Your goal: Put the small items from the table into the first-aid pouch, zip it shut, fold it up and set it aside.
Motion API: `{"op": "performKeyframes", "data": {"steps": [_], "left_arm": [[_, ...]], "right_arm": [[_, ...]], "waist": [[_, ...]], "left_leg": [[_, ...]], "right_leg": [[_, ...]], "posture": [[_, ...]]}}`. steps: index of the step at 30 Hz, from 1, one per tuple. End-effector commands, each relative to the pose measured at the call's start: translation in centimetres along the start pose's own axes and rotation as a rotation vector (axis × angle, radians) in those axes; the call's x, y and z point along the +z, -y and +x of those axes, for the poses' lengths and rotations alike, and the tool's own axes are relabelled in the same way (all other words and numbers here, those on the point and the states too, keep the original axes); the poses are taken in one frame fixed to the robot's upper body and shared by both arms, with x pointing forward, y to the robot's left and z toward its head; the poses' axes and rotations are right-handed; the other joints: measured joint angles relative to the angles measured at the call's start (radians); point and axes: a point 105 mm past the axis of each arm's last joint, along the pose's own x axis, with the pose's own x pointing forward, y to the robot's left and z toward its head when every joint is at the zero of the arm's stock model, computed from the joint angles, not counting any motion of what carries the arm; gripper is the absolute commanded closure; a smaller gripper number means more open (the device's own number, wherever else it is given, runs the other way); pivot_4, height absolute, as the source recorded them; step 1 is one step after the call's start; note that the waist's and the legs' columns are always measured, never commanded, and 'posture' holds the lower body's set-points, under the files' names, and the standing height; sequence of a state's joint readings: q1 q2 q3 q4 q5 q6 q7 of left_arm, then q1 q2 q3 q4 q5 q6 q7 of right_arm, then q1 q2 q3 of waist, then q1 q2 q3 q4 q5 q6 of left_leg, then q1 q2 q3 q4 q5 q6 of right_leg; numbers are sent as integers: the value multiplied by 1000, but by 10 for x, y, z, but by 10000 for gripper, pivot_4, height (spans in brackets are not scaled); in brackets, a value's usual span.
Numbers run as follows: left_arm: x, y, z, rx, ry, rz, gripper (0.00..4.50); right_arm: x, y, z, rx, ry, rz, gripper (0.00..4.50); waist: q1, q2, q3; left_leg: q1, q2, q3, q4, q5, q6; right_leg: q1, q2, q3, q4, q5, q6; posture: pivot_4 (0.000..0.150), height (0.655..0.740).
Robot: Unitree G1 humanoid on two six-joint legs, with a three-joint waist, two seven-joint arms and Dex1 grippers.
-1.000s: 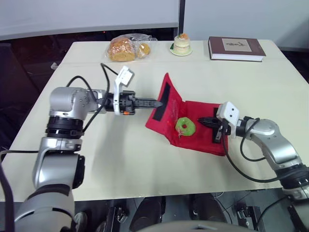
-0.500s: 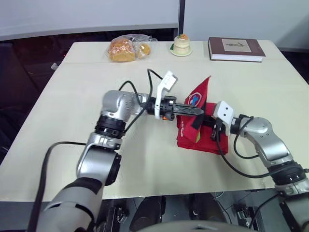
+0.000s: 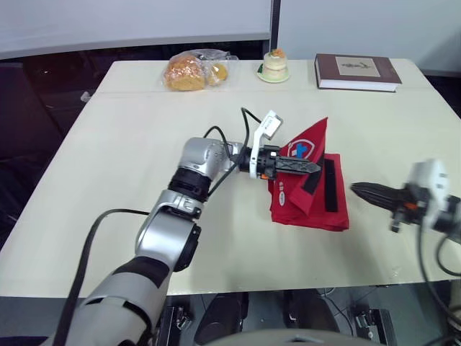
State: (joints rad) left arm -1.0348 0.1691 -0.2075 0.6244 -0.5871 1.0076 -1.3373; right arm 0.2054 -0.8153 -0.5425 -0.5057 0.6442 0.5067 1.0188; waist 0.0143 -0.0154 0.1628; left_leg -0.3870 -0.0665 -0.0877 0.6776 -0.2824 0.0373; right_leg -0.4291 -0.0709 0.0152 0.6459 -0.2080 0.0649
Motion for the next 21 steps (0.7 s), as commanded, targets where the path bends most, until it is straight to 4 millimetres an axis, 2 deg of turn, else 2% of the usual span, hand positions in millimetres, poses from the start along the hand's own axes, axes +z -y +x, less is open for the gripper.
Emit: {"op": "performKeyframes", "data": {"steps": [1, 6, 10, 11, 12, 13, 17, 18, 19, 21], "left_arm": [[1, 1, 10, -35, -11, 31, 45000], [3, -6, 16, -29, 7, 9, 45000], [0, -8, 22, -53, -2, 19, 45000], [0, -9, 22, -51, -1, 19, 38586], [0, -10, 23, -47, 2, 18, 35819], [0, -11, 24, -44, 4, 17, 29914], [0, -15, 26, -41, 15, 7, 10817], [1, -15, 27, -45, 19, -1, 8841], [1, -15, 28, -45, 19, -7, 2676], [-2, -17, 30, -35, 3, -3, 1222]], "right_arm": [[12, -3, -24, -29, 35, -13, 25164], [6, -5, -40, -77, 25, 11, 433], [2, -6, -44, -117, 16, 6, 433], [3, -7, -44, -121, 20, 5, 0], [3, -7, -44, -124, 24, 5, 0], [3, -7, -43, -126, 25, 4, 0], [1, -7, -42, -135, 22, 4, 0], [1, -7, -42, -140, 22, 4, 0], [1, -7, -42, -143, 23, 4, 0], [0, -6, -41, -146, 24, 2, 0]], "waist": [[0, 0, 0], [-3, 0, 0], [0, 0, 0], [0, 0, 0], [0, 0, 0], [0, 0, 0], [0, 0, 0], [0, 0, 0], [0, 0, 0], [0, 0, 0]], "left_leg": [[0, 0, 1, 1, -1, 1], [1, 1, 2, 2, -2, 3], [0, 1, 2, 2, -1, 2], [0, 0, 2, 2, -1, 1], [0, 1, 2, 2, 0, 1], [0, 1, 2, 3, 0, 1], [0, 0, 2, 3, -1, 1], [0, 0, 2, 3, -1, 1], [0, 0, 2, 3, -1, 1], [0, 1, 2, 3, -1, 1]], "right_leg": [[0, 0, 0, 0, 0, 0], [0, 0, 1, 0, 0, 1], [0, 0, 1, 0, 0, 1], [0, 0, 1, 0, 0, 1], [0, 0, 1, 0, 0, 1], [0, 0, 1, 0, 0, 1], [0, 0, 1, 0, 0, 1], [0, 0, 1, 0, 0, 1], [0, 0, 1, 0, 0, 1], [0, 0, 1, 0, 0, 1]], "posture": [[1500, 7289], [1500, 7289], [1500, 7289], [1500, 7289], [1500, 7289], [1500, 7289], [1500, 7289], [1500, 7289], [1500, 7289], [1500, 7289]]}}
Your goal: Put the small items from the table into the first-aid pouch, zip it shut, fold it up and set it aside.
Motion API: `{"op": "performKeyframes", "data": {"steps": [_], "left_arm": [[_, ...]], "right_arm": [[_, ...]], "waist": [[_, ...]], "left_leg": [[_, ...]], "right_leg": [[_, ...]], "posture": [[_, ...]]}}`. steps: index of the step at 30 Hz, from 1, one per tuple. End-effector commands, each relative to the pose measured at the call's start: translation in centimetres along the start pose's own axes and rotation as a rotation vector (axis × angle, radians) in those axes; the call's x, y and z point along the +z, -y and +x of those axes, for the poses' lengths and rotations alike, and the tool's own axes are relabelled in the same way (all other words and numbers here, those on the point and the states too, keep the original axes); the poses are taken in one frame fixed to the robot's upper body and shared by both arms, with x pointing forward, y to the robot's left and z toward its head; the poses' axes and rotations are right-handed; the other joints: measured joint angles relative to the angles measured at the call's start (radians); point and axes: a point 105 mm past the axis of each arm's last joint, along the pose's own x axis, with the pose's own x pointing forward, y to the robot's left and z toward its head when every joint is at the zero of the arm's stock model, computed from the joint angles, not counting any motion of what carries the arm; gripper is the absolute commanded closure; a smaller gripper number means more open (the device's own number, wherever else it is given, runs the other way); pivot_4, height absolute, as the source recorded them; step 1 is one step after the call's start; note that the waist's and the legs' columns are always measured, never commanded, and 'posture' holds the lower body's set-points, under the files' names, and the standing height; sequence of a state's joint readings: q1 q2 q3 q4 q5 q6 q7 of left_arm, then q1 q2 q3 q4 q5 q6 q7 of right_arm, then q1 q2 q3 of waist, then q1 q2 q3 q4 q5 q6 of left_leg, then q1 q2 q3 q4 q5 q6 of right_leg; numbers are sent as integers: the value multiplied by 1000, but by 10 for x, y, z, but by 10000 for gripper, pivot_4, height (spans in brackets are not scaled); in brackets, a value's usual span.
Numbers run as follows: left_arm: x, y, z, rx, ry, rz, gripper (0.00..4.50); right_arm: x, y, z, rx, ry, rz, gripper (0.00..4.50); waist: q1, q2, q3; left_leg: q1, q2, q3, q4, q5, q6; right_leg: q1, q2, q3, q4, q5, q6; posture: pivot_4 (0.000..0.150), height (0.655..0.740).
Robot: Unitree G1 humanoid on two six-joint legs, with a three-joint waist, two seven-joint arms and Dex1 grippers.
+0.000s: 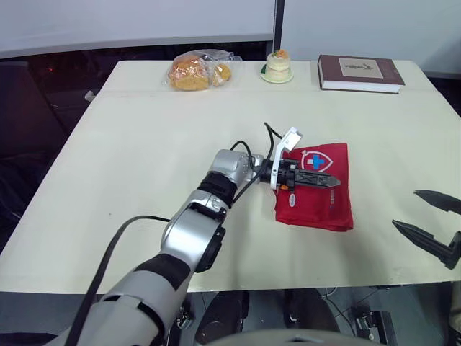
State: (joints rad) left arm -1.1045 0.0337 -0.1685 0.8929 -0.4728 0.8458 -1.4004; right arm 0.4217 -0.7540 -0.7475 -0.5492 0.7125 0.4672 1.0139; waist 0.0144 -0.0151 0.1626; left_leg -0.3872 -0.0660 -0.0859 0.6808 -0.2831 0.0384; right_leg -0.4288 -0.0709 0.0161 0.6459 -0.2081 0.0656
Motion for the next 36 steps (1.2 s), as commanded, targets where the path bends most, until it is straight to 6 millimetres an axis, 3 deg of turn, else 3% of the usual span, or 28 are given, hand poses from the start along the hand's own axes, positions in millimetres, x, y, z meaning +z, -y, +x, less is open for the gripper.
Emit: {"op": "performKeyframes", "data": {"steps": [1, 12, 15, 16, 17, 21, 23, 30, 36], "left_arm": [[3, 0, 7, 4, -19, 26, 1222], [18, 9, 14, -46, 80, 117, 1222], [15, 1, 19, 12, 69, 137, 9052], [14, -1, 20, 26, 63, 142, 15650], [12, -3, 21, 38, 53, 154, 17147], [-1, -15, 31, 113, -38, 313, 36254], [-8, -19, 36, 141, -88, 407, 43083], [-44, -31, 38, 169, -319, 709, 43083], [-68, -40, 33, 161, -449, 825, 43083]], "right_arm": [[8, -2, 1, -8, 26, -46, 0], [5, -2, 0, -30, 16, -44, 0], [5, -3, 0, -33, 15, -44, 0], [5, -3, 0, -33, 15, -44, 0], [5, -3, 1, -34, 15, -44, 0], [3, -4, 1, -41, 16, -42, 0], [2, -5, 0, -44, 16, -40, 0], [-1, -9, -1, -48, 7, -35, 0], [-4, -12, 0, -38, 3, -28, 0]], "waist": [[1, 0, 0], [1, 0, 0], [1, 0, 0], [1, 0, 0], [1, 0, 0], [1, 0, 0], [3, 0, 0], [8, 1, 0], [9, 1, -1]], "left_leg": [[0, 0, 0, 0, 0, 0], [-1, 0, 0, 1, 0, 0], [-1, 0, 0, 1, 0, 0], [-1, 0, 0, 1, 0, 0], [-1, 0, 0, 1, 0, 0], [0, 0, 0, 1, 0, 0], [0, 0, 0, 1, 0, -1], [1, 0, 0, 1, -1, 1], [3, 0, 0, 1, -2, 4]], "right_leg": [[0, 0, 0, 0, 0, 0], [0, 0, 0, 0, 0, 0], [0, 0, 0, 0, 0, 0], [0, 0, 0, 0, 0, 0], [0, 0, 0, 0, 0, 0], [0, 0, 0, 0, 0, 0], [0, 0, 0, 0, 0, 0], [2, -1, 0, -1, 0, 0], [6, -1, 0, -2, 0, 1]], "posture": [[1500, 7289], [1500, 7289], [1500, 7289], [1500, 7289], [1500, 7289], [1500, 7289], [1500, 7289], [1500, 7289], [1500, 7289]]}}
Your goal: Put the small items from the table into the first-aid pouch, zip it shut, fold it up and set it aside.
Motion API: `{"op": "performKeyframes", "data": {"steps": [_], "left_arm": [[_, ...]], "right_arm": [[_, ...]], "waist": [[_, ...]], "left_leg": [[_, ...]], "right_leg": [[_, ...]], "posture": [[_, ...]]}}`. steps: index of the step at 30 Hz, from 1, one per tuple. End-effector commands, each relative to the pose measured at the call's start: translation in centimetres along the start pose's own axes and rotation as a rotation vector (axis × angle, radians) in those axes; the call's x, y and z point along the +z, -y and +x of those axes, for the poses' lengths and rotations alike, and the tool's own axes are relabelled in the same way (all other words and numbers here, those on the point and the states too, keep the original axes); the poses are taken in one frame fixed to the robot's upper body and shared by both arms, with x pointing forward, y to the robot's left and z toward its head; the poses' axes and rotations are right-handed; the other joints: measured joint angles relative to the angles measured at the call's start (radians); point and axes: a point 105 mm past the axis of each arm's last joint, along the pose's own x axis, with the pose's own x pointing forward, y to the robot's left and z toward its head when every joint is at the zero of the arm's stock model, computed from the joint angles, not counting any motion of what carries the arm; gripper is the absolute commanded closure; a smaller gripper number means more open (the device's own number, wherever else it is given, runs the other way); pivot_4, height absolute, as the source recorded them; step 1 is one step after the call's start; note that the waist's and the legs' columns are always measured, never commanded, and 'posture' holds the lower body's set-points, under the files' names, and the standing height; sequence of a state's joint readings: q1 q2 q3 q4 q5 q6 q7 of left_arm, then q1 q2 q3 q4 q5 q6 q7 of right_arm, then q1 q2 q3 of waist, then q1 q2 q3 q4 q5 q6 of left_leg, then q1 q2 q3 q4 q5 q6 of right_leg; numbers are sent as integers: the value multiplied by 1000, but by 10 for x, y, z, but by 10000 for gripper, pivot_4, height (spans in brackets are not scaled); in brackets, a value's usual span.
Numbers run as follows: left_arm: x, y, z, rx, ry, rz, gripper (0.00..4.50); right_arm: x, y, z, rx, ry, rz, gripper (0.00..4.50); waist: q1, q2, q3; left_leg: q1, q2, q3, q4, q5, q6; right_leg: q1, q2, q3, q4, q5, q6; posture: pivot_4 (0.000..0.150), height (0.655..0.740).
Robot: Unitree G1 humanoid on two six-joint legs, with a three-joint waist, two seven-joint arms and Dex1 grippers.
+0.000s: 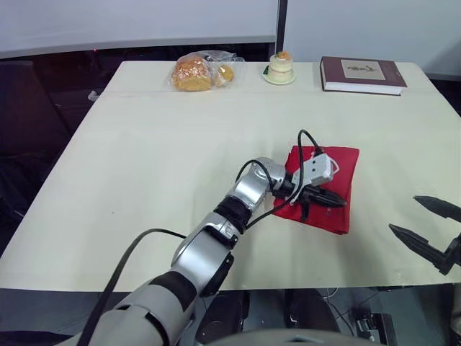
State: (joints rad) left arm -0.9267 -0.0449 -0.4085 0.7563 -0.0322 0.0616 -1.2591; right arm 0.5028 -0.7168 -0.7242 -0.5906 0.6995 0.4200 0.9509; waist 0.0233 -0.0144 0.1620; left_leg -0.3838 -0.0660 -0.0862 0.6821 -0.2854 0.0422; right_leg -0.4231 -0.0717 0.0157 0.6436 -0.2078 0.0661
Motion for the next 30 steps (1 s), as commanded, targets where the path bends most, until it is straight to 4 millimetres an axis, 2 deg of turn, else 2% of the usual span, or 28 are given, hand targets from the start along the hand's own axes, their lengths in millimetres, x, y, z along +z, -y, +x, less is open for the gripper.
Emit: {"op": "performKeyframes", "data": {"steps": [1, 7, 12, 14, 17, 23, 27, 30], "left_arm": [[-23, 11, 6, -37, -72, 18, 43083], [-24, 29, 6, -151, -46, -16, 43083], [-35, 32, 0, -171, -131, 75, 43083], [-13, 27, 0, -156, -17, 54, 43083], [31, 12, -7, -110, 168, 41, 43083], [90, -20, -23, 15, 341, 24, 43083], [99, -43, -25, 137, 335, 23, 43083], [89, -56, -17, 222, 232, 53, 43083]], "right_arm": [[7, -4, 1, 5, 23, -40, 0], [6, -1, 1, 4, 22, -43, 0], [5, -1, 1, 4, 22, -47, 0], [5, -1, 1, 1, 22, -50, 0], [5, 0, 1, -3, 24, -53, 0], [5, 0, 2, -8, 29, -55, 0], [6, 0, 3, -10, 35, -61, 0], [7, 2, 3, -15, 40, -68, 0]], "waist": [[0, 0, 0], [-1, 1, -1], [-4, 1, -1], [-4, 1, -1], [-5, 1, 0], [-6, 1, 0], [-7, 1, 0], [-8, 0, 0]], "left_leg": [[2, 0, 0, 0, -1, 1], [4, 0, -1, 0, -2, 3], [4, 0, -1, 0, -2, 3], [4, 0, -1, 0, -2, 3], [3, 0, -1, 0, -2, 3], [2, 0, -2, 1, -2, 3], [2, 0, -2, 1, -2, 4], [3, 0, -2, 1, -2, 4]], "right_leg": [[2, 0, -1, -1, 0, 0], [6, 0, -2, -2, 0, 1], [6, 0, -2, -2, 0, 1], [6, 0, -2, -2, 0, 1], [6, 0, -2, -2, -1, 1], [6, 0, -3, -2, -1, 2], [6, 0, -3, -2, -2, 2], [6, 1, -3, -2, -2, 3]], "posture": [[1500, 7289], [1500, 7289], [1500, 7289], [1500, 7289], [1500, 7289], [1500, 7289], [1500, 7289], [1500, 7289]]}}
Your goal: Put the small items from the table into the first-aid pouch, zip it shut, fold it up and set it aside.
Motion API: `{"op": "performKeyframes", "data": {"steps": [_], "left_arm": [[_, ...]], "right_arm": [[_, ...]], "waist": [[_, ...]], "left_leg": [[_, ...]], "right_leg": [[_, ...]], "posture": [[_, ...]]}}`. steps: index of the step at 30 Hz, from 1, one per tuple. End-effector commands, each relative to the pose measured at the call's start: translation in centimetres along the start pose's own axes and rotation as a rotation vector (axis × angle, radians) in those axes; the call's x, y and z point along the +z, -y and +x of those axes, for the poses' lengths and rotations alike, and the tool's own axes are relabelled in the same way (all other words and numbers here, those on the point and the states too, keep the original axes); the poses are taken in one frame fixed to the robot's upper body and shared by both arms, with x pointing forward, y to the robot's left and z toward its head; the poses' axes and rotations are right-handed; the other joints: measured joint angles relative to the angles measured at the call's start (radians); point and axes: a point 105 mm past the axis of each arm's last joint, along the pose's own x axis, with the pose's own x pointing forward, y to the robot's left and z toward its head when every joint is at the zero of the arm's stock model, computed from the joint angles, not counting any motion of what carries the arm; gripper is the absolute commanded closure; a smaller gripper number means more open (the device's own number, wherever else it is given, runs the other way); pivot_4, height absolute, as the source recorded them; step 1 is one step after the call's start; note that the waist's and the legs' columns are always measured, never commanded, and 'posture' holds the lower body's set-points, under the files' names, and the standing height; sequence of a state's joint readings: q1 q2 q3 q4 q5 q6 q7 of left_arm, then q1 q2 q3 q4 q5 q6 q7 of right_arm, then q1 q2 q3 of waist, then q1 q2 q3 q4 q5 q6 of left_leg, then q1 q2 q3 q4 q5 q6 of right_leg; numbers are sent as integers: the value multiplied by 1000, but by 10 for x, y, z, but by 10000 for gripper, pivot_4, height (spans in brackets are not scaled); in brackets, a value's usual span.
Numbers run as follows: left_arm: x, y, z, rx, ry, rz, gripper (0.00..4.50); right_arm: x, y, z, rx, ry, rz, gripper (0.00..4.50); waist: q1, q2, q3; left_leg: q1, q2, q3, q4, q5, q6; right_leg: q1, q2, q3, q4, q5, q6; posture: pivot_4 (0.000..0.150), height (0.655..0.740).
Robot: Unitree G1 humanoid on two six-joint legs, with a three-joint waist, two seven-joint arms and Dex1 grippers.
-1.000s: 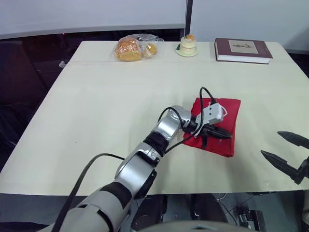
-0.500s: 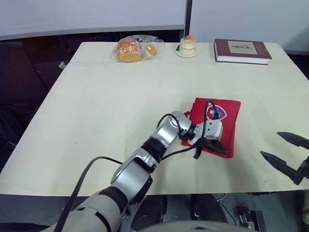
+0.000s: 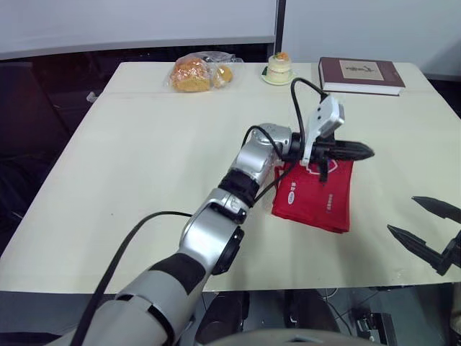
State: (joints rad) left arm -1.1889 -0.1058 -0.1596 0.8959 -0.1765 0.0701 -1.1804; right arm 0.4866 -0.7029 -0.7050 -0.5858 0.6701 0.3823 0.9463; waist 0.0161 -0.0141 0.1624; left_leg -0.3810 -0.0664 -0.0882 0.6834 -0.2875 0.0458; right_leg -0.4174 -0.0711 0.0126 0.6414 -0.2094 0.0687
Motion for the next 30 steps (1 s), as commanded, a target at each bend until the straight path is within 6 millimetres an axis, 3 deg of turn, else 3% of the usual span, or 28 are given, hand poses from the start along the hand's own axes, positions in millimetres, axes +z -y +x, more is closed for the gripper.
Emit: {"op": "performKeyframes", "data": {"steps": [1, 7, 11, 13, 16, 21, 30], "left_arm": [[-11, -8, 10, 65, -70, 35, 43083], [-62, -17, 13, 236, -249, -61, 43083], [-109, -5, 4, 218, -469, -51, 43083], [-119, -8, -1, 276, -511, -61, 43083], [-119, -18, -5, 381, -507, -54, 43083], [-98, -40, -9, 561, -405, -48, 43083], [-94, -65, -43, 773, -354, -133, 43083]], "right_arm": [[7, 1, 0, -6, 22, -37, 0], [9, 4, -1, -9, 23, -51, 0], [8, 2, -3, -13, 19, -50, 0], [7, 1, -4, -17, 17, -49, 0], [6, 1, -5, -20, 17, -48, 0], [4, 0, -4, -20, 14, -43, 0], [3, 1, 1, 1, 19, -39, 0]], "waist": [[0, 0, 0], [-1, -1, 1], [0, -2, 0], [-1, -3, -1], [0, -4, -2], [0, -3, -2], [0, -3, -2]], "left_leg": [[0, 0, 0, 0, 0, 0], [0, -1, 0, 0, 0, 0], [0, 0, 0, 0, 0, 0], [2, 0, 0, 0, 0, 0], [4, 0, 0, 0, 0, 0], [4, 0, 0, 0, 0, 0], [4, -1, -1, 0, 0, 0]], "right_leg": [[0, 0, 0, 0, 0, 0], [0, 0, 0, 0, 0, 1], [0, 0, 0, 0, 0, 1], [3, 0, 0, 0, -1, 2], [5, 0, 0, 0, -2, 5], [5, 0, 0, 0, -3, 5], [5, -1, 0, 0, -2, 6]], "posture": [[1500, 7289], [1500, 7289], [1500, 7289], [1500, 7289], [1500, 7289], [1500, 7289], [1500, 7289]]}}
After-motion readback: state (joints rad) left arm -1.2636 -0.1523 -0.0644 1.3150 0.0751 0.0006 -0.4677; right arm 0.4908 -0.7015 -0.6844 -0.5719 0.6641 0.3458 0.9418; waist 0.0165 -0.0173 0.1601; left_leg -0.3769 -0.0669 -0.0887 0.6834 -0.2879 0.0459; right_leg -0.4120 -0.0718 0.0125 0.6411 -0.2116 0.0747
